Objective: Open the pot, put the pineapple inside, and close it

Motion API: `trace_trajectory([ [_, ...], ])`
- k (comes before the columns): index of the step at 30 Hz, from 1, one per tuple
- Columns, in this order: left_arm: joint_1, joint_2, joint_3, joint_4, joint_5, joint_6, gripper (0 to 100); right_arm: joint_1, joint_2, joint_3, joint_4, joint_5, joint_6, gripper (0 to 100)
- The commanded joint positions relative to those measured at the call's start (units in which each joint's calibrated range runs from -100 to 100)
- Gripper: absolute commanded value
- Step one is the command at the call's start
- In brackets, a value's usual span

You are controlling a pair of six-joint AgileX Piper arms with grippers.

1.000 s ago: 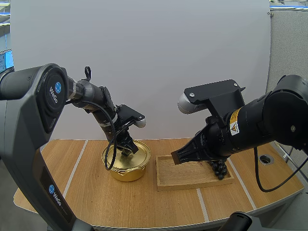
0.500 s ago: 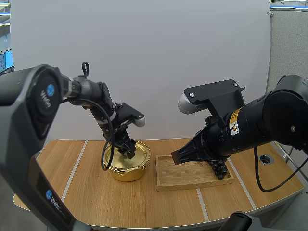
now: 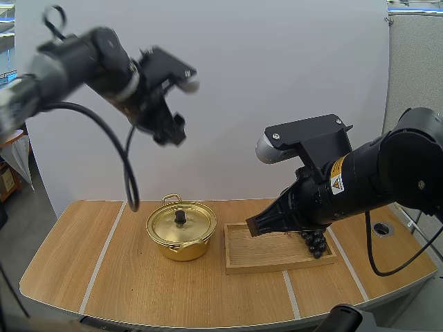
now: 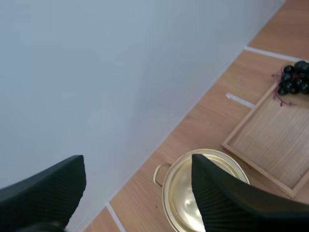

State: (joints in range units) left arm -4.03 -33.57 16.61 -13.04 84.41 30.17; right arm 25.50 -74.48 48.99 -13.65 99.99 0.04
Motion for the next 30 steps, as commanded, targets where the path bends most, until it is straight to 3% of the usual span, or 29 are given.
trace_trajectory([
  [1, -0.2, -10.4, -1.8, 0.4, -2.0, -0.7, 100, -0.1, -0.5, 0.2, 0.1, 0.0, 0.0, 0],
  [10, -0.2, -26.1, -1.8, 0.0, -4.2, -0.8, 100, -0.1, -0.5, 0.2, 0.1, 0.0, 0.0, 0],
  [24, -0.2, -41.1, -1.7, -4.3, 7.5, -9.6, 99, -1.0, -0.5, 0.2, 0.4, 0.0, 0.0, 0],
  [25, -0.2, -41.4, -1.7, -4.3, 8.5, -9.6, 81, -1.7, -0.5, 0.2, -0.1, 0.0, 0.0, 0],
  [26, -0.2, -41.5, -1.7, -4.3, 9.3, -9.6, 71, -2.1, -0.5, 0.2, -0.3, 0.0, 0.0, 0],
  [27, -0.2, -42.0, -1.7, -4.3, 11.1, -9.6, 49, -3.1, -0.5, 0.2, -0.3, 0.0, 0.0, 0],
  [30, -0.2, -42.9, -1.7, -4.3, 15.6, -9.6, 0, -5.0, -0.5, 0.2, 0.3, -4.1, 0.0, 0],
])
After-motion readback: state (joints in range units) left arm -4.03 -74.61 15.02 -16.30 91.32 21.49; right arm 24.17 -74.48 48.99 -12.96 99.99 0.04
